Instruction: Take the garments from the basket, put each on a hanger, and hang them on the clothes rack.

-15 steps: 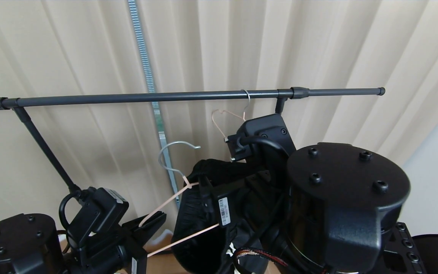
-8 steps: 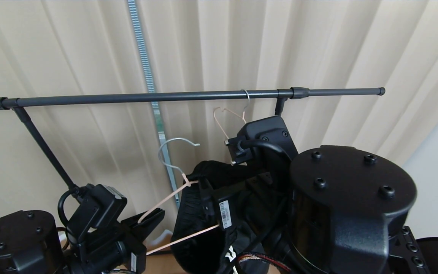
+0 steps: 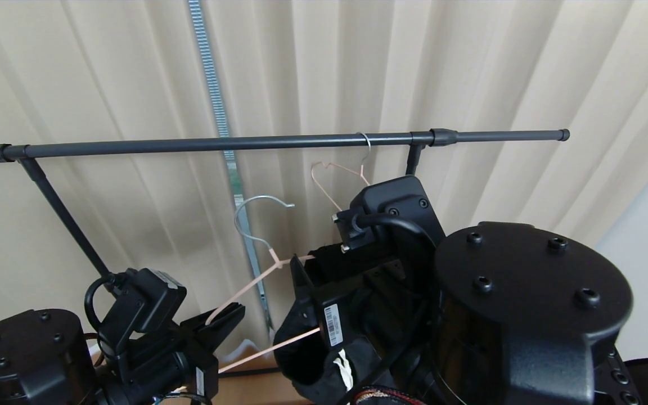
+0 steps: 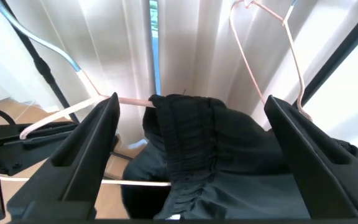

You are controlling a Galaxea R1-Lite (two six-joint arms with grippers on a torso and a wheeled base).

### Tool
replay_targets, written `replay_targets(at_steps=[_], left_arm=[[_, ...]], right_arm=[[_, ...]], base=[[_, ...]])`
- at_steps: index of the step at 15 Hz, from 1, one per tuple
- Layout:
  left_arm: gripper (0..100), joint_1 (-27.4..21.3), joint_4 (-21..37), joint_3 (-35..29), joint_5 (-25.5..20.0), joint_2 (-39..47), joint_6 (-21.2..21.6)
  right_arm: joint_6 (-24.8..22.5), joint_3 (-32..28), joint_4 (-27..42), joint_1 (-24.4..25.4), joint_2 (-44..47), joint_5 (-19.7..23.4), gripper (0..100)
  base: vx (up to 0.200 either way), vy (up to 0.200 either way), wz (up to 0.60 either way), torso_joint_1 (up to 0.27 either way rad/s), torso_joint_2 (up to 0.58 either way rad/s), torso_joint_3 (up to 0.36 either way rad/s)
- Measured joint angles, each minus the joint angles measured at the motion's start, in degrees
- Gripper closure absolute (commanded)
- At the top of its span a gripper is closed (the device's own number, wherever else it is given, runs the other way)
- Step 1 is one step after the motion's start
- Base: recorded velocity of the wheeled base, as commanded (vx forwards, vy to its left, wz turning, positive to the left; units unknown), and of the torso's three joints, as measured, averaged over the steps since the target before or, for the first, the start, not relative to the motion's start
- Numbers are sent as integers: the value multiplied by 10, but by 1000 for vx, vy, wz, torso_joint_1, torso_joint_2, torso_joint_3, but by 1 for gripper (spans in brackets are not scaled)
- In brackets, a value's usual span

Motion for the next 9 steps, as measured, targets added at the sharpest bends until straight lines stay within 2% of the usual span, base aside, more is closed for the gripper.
replay_targets(at_steps=[3, 5, 7, 8, 9], left_arm=[[100, 6, -4, 3, -4, 6, -10], [100, 14, -5, 5, -10, 9, -10], [100, 19, -5, 9, -19, 9, -10], [100, 21, -6, 11, -21, 9, -9], [100, 28, -21, 17, -48, 9, -7]], right_arm=[[-5, 8, 0, -2, -6, 11, 0], [-27, 22, 1, -9, -22, 47, 0], [-67, 53, 4, -27, -49, 106, 0], [-74, 62, 3, -34, -59, 115, 0], [-90, 70, 9, -45, -69, 152, 0]], base=[[0, 0, 0, 0, 0, 0], [0, 0, 0, 0, 0, 0], [0, 0, 0, 0, 0, 0], [0, 0, 0, 0, 0, 0], [0, 0, 0, 0, 0, 0]])
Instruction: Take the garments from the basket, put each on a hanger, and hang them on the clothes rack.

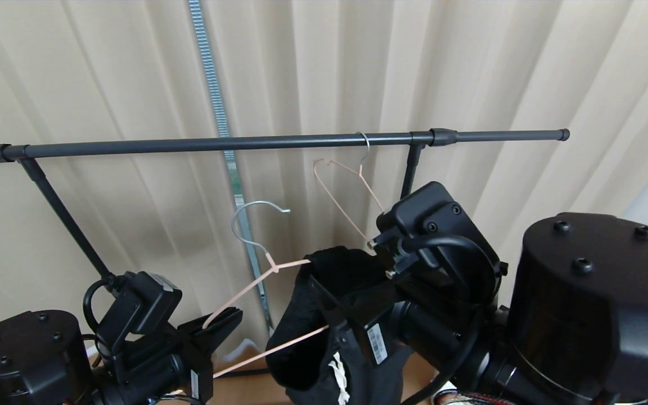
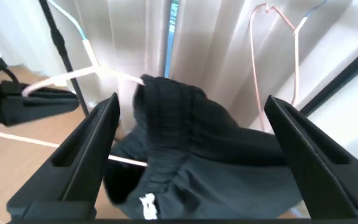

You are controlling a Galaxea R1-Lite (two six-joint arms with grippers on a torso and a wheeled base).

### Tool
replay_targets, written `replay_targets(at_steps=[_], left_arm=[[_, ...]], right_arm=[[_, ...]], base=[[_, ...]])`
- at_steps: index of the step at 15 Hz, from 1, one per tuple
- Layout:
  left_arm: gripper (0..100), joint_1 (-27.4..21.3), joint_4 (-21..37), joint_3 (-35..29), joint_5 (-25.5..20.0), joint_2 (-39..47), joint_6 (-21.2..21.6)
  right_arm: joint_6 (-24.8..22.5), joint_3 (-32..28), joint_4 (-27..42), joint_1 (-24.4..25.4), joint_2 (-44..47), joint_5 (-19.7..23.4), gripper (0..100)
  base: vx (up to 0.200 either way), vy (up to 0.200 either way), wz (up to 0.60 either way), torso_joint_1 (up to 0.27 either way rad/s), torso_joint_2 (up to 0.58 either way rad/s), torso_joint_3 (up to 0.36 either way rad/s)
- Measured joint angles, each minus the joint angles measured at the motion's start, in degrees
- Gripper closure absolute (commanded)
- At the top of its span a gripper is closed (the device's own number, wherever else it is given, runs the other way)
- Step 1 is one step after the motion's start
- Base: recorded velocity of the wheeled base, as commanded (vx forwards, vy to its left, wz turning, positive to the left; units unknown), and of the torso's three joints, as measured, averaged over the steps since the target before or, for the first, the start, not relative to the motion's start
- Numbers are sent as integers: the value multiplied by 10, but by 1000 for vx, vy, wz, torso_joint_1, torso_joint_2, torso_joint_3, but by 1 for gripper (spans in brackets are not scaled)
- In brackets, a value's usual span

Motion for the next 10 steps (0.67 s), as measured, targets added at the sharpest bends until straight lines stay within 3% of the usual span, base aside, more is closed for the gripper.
replay_targets(at_steps=[1, 3, 6, 8, 10], left_arm=[[100, 8, -12, 8, -18, 0, 4], [100, 17, -13, 15, -22, 1, 9], [100, 21, -13, 22, -23, 2, 17], [100, 19, -16, 25, -23, 6, 21], [100, 17, -28, 30, -23, 8, 31]], right_arm=[[-24, 5, 19, -24, -14, 65, 0], [-68, -3, 121, -82, -47, 193, 0], [-119, -92, 318, -148, -80, 313, 0], [-180, -168, 446, -194, -78, 399, 0], [-239, -228, 531, -231, -54, 468, 0]], base=[[0, 0, 0, 0, 0, 0], [0, 0, 0, 0, 0, 0], [0, 0, 0, 0, 0, 0], [0, 0, 0, 0, 0, 0], [0, 0, 0, 0, 0, 0]])
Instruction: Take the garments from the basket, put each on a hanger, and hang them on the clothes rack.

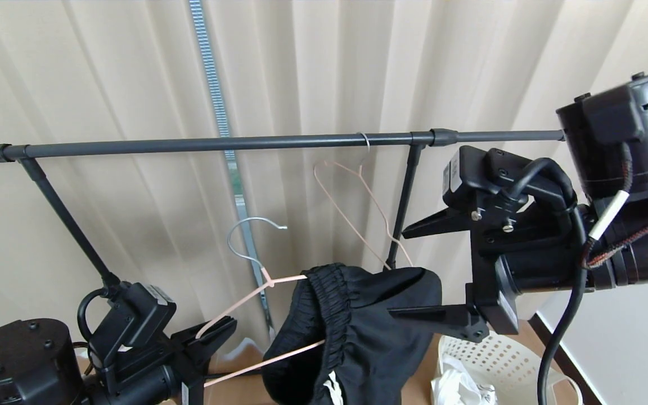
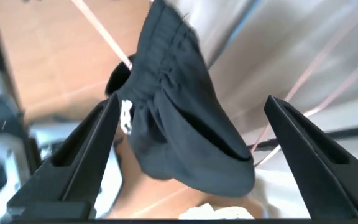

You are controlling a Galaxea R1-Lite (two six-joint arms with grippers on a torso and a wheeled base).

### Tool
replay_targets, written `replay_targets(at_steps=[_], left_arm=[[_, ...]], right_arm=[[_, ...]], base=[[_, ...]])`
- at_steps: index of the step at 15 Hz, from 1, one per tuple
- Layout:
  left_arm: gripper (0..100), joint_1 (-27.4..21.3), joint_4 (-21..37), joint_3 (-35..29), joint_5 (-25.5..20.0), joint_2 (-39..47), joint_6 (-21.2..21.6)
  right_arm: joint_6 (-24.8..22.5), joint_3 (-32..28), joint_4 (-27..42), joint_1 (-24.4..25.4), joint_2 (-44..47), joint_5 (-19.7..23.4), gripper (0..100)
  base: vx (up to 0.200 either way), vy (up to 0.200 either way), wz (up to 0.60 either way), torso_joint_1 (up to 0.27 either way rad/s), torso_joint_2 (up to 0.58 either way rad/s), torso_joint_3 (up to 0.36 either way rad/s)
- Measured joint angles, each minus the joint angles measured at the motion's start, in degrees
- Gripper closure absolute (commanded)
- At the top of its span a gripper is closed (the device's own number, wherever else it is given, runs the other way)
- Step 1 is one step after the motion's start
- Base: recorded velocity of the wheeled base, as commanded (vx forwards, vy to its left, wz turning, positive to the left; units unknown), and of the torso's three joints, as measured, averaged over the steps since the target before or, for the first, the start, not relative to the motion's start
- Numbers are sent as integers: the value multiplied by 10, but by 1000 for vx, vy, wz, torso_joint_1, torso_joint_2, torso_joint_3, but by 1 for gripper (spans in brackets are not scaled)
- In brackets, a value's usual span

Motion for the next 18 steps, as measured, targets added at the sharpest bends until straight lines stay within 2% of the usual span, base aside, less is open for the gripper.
replay_targets(at_steps=[2, 4, 6, 15, 18], left_arm=[[100, -4, -21, 9, 0, 0, 13], [100, -15, -30, 11, 0, 1, 15], [100, -27, -30, 11, 0, 1, 17], [100, -46, -30, 12, 1, -1, 18], [100, -46, -30, 12, 1, -1, 19]], right_arm=[[-62, -69, 89, -25, 43, 65, 0], [-158, -131, 173, -46, 93, 129, 0], [-203, -170, 218, -59, 131, 146, 0], [-201, -249, 222, -62, 218, 142, 0], [-186, -283, 229, -45, 241, 141, 0]], base=[[0, 0, 0, 0, 0, 0], [0, 0, 0, 0, 0, 0], [0, 0, 0, 0, 0, 0], [0, 0, 0, 0, 0, 0], [0, 0, 0, 0, 0, 0]])
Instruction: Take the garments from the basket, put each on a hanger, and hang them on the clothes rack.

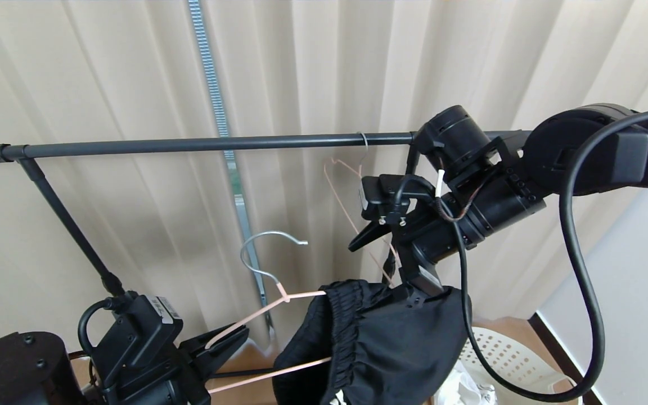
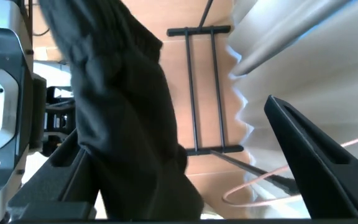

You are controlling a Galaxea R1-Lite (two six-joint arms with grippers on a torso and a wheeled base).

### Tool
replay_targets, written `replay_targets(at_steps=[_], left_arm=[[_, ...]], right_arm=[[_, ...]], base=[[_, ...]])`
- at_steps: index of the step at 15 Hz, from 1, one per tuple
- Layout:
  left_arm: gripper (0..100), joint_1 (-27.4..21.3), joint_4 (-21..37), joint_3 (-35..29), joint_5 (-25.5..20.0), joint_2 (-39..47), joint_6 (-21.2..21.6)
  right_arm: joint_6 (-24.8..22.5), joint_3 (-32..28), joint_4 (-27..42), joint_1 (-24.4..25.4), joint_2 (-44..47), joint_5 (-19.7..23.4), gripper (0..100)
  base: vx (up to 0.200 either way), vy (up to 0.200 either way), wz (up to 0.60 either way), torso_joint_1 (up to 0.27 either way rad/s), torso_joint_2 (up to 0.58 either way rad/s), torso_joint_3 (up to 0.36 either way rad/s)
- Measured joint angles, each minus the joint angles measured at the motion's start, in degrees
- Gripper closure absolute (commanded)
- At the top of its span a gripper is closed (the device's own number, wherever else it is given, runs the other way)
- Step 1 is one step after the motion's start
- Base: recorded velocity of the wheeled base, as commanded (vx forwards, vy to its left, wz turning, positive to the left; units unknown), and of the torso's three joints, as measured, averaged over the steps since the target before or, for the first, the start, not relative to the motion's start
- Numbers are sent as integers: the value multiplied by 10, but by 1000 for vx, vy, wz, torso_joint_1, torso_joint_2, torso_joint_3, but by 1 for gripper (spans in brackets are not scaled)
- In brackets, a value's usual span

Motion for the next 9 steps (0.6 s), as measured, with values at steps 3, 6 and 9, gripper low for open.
replay_targets(at_steps=[3, 6, 9], left_arm=[[100, 0, 0, 0, 0, 0, 0], [100, 0, 0, 0, 0, 1, -1], [100, 0, 0, 0, 0, 1, -1]], right_arm=[[4, -20, 20, 22, 11, -7, 0], [5, -28, 46, 40, 13, -19, 0], [5, -30, 57, 45, 12, -20, 0]], base=[[0, 0, 0, 0, 0, 0], [0, 0, 0, 0, 0, 0], [0, 0, 0, 0, 0, 0]])
